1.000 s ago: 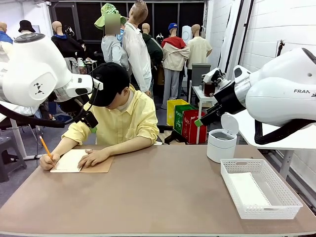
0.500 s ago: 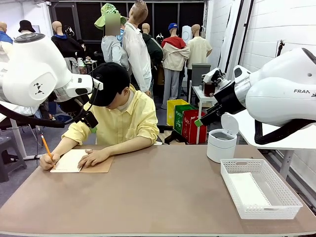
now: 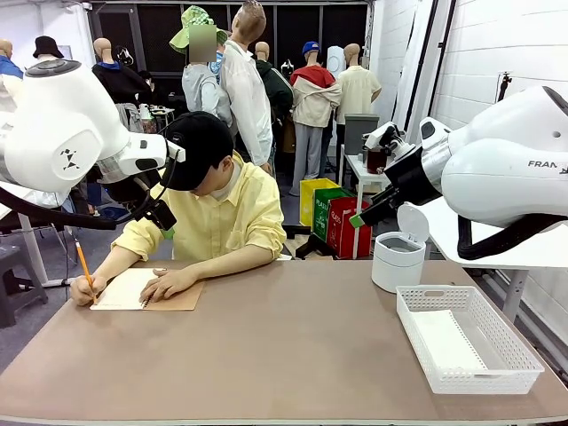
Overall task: Sort the paper based on its condition.
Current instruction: If a person hands you a paper, place it in the Organizing basket , and if it's crumpled, put it in the Trash can.
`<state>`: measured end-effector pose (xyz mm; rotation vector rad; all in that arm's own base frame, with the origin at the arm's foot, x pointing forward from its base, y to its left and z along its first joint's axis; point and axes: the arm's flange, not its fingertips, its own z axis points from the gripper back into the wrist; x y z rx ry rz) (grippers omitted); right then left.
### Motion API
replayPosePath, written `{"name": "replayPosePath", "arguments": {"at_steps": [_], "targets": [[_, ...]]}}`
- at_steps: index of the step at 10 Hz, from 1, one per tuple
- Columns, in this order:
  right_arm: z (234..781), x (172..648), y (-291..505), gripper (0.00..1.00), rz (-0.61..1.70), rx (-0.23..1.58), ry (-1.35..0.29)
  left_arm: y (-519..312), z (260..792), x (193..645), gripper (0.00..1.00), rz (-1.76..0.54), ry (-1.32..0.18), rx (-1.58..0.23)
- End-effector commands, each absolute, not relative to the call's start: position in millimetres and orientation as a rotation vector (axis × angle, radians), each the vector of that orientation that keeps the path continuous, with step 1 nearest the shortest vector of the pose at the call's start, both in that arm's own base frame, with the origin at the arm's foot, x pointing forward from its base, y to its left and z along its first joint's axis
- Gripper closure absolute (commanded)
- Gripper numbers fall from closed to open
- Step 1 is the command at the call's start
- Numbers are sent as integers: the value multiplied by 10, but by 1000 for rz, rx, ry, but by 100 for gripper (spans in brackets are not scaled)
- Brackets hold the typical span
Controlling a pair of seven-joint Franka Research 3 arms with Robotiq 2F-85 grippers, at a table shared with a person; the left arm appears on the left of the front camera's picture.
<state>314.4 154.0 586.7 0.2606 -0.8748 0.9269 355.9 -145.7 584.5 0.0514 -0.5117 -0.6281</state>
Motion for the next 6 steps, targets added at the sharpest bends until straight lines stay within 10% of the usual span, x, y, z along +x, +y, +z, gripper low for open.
{"name": "replayPosePath", "arguments": {"at_steps": [1,6], "targets": [[5865,3141,1549,0,926,254,-874,-1447,5852,3561,0,-626,-516,49],[5865,3141,1549,0,926,254,-874,-1447,5852,3561,0,-626,-516,49]]}}
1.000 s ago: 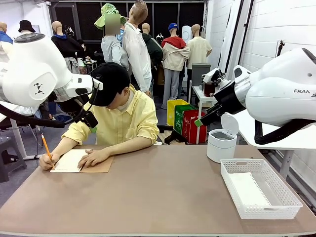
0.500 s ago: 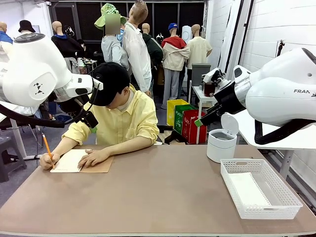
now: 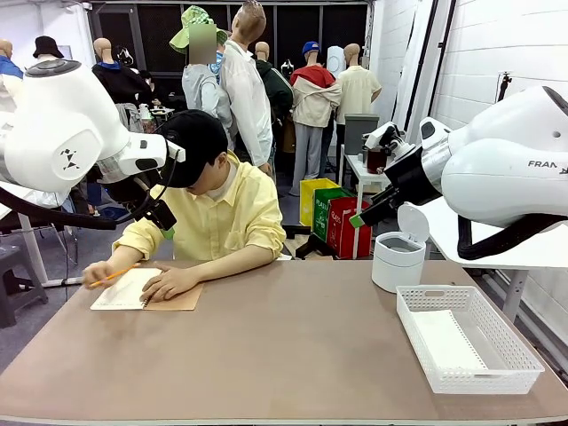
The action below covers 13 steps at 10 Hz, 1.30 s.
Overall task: Sort the paper based on its condition.
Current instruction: If a person hands you a paper, place it in the Organizing basket , and if it's crumpled, put it in the Trash can.
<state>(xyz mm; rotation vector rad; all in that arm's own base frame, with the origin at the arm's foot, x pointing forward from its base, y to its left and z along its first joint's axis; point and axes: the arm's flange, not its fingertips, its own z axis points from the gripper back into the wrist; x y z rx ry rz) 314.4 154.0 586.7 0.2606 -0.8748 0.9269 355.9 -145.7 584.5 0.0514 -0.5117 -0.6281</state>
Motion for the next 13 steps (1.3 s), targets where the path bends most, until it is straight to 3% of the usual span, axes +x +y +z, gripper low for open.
{"name": "replayPosePath", "arguments": {"at_steps": [1,13], "targets": [[5865,3141,1549,0,926,254,-874,-1447,5852,3561,0,-626,-516,49],[5865,3141,1549,0,926,254,-874,-1447,5852,3561,0,-626,-516,49]]}}
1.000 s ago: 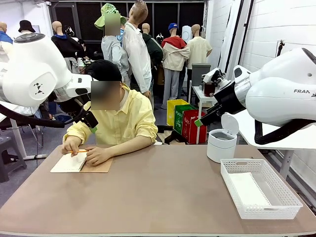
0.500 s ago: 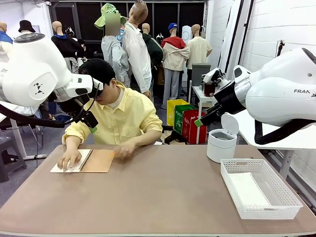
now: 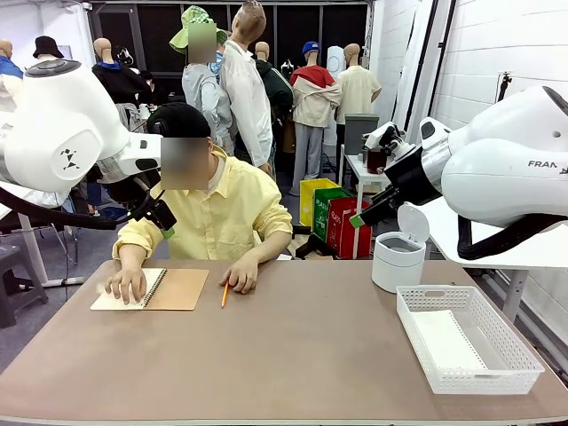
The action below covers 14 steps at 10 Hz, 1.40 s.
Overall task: Sort the paper based on its condition.
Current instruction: If a person hands you a paper, place it in the Organizing basket , and if it's crumpled, put it in the Trash can.
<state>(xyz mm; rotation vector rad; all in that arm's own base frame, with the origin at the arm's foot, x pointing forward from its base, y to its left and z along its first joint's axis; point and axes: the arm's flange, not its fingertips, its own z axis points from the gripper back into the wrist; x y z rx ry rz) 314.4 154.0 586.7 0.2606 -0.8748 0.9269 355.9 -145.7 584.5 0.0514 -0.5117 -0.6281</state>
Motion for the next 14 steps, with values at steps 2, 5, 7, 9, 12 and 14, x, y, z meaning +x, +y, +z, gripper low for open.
{"name": "replayPosePath", "arguments": {"at_steps": [2,5,7,9,12,14], "targets": [[5865,3141,1549,0,926,254,-874,-1447,5852,3561,0,-626,-516,49],[5865,3141,1549,0,926,254,-874,-1447,5852,3561,0,-626,-516,49],[5865,3141,1549,0,926,254,-874,-1447,5852,3561,0,-626,-516,49],[5865,3141,1549,0,926,254,-874,-1447,5852,3561,0,-626,-516,49],[5865,3141,1549,0,926,254,-874,-1447,5852,3561,0,-626,-516,49],[5865,3141,1549,0,926,254,-874,-1447,5852,3561,0,-626,-516,49]]}}
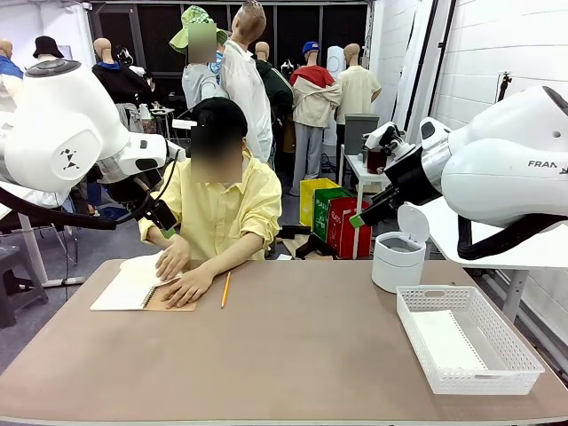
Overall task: Sort the paper based on its condition.
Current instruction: If a person hands you a paper, place it in the Organizing basket , and if it's crumpled, put it in the Trash can.
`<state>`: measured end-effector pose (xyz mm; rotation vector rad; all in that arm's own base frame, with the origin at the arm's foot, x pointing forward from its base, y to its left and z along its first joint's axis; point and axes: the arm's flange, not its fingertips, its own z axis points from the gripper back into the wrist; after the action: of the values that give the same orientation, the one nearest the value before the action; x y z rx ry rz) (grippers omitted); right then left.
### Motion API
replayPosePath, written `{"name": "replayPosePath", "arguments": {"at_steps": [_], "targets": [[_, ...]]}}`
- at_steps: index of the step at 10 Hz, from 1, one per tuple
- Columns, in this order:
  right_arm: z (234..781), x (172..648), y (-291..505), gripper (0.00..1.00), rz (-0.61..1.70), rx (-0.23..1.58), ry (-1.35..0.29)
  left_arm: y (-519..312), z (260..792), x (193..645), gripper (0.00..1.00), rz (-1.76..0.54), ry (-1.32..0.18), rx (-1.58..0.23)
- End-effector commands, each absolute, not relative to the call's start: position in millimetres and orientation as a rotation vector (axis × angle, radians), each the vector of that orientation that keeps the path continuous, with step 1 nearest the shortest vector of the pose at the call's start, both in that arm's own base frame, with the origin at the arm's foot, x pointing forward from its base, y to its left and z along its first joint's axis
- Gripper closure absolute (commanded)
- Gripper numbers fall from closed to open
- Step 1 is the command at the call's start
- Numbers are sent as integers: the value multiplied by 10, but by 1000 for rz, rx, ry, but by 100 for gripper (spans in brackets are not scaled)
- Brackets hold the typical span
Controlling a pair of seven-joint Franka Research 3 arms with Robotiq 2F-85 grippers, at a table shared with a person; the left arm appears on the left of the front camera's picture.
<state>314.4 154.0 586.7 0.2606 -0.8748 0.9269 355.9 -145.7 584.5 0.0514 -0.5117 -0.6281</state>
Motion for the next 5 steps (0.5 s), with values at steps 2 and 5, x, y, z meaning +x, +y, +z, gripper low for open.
{"name": "replayPosePath", "arguments": {"at_steps": [2,5], "targets": [[5865,3141,1549,0,926,254,-874,-1447,5852,3561,0,-626,-516,49],[5865,3141,1549,0,926,254,-874,-1447,5852,3561,0,-626,-516,49]]}}
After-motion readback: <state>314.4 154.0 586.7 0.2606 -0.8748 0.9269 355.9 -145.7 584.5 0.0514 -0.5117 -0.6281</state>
